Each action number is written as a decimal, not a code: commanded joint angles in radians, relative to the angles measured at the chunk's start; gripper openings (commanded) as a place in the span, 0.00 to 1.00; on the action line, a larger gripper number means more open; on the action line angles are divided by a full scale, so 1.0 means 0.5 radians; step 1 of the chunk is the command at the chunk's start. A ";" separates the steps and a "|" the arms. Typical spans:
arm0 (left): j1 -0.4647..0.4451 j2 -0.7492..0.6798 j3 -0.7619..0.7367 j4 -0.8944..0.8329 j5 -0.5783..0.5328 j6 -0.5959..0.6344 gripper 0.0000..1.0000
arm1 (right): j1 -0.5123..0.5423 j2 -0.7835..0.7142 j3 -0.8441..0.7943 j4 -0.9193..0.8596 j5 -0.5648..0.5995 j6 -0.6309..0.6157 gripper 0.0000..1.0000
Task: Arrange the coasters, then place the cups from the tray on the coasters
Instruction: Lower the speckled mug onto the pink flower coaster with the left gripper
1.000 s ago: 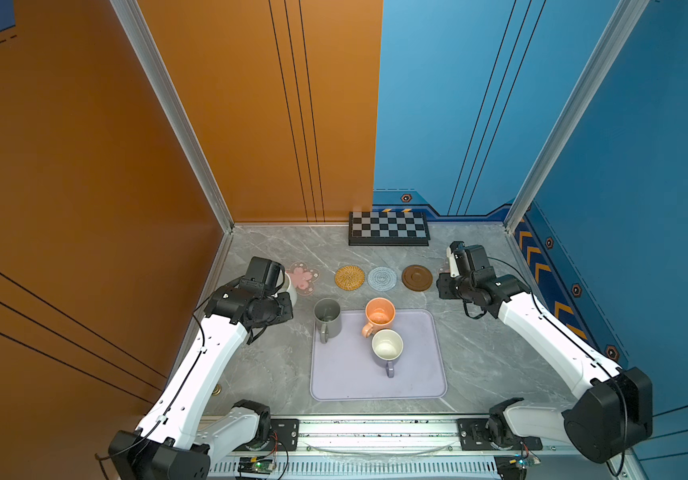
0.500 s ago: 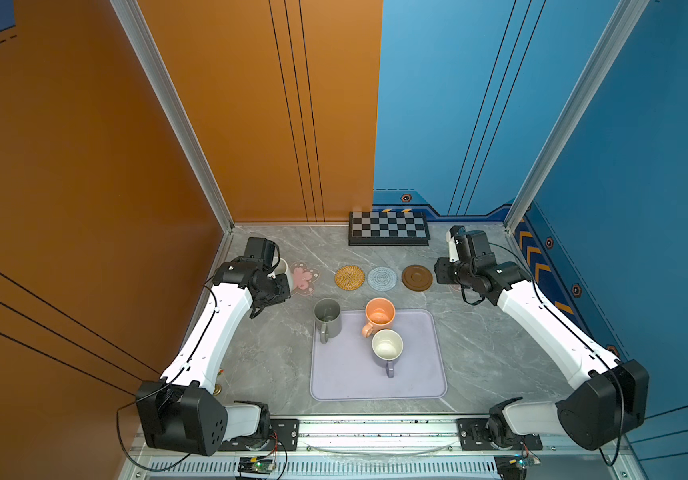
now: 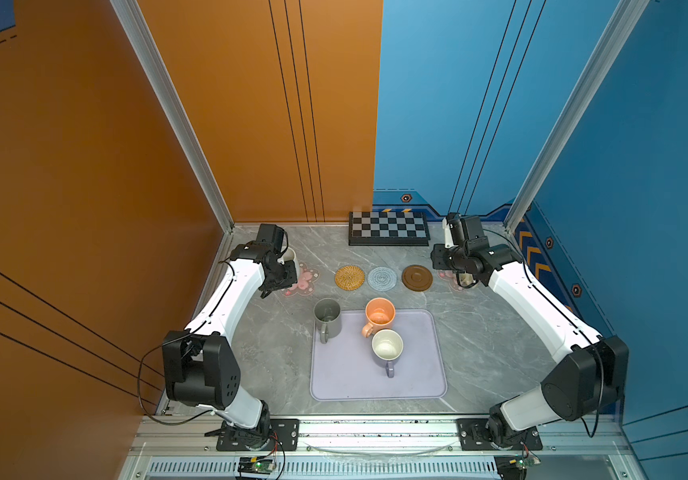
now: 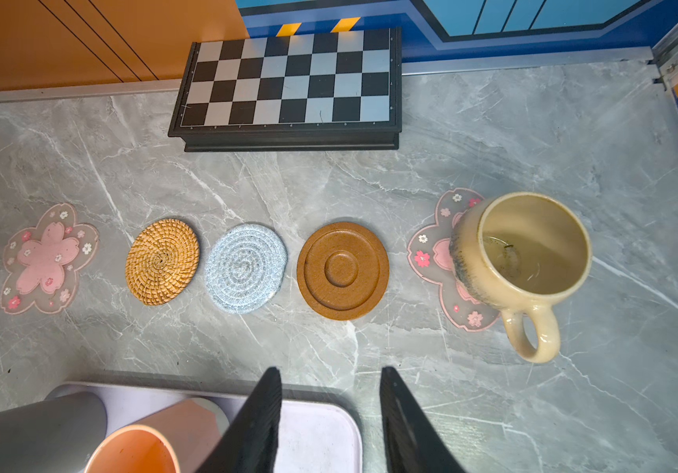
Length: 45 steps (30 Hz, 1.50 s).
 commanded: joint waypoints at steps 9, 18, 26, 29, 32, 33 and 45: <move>-0.096 0.224 0.244 0.222 -0.159 0.124 0.00 | -0.050 0.052 0.087 -0.115 -0.044 -0.026 0.43; -0.132 0.354 0.319 0.226 -0.205 0.150 0.00 | -0.052 0.101 0.105 -0.117 -0.061 -0.015 0.43; -0.133 0.462 0.350 0.236 -0.276 0.206 0.00 | -0.049 0.212 0.234 -0.172 -0.115 -0.033 0.43; -0.131 0.478 0.319 0.297 -0.278 0.205 0.00 | -0.041 0.241 0.248 -0.180 -0.118 -0.029 0.43; -0.128 0.500 0.304 0.343 -0.281 0.202 0.00 | -0.038 0.251 0.262 -0.187 -0.117 -0.035 0.43; -0.129 0.508 0.302 0.352 -0.281 0.199 0.00 | -0.038 0.249 0.266 -0.190 -0.116 -0.040 0.43; -0.119 0.609 0.187 0.547 -0.303 0.128 0.00 | -0.045 0.236 0.311 -0.241 -0.082 -0.074 0.43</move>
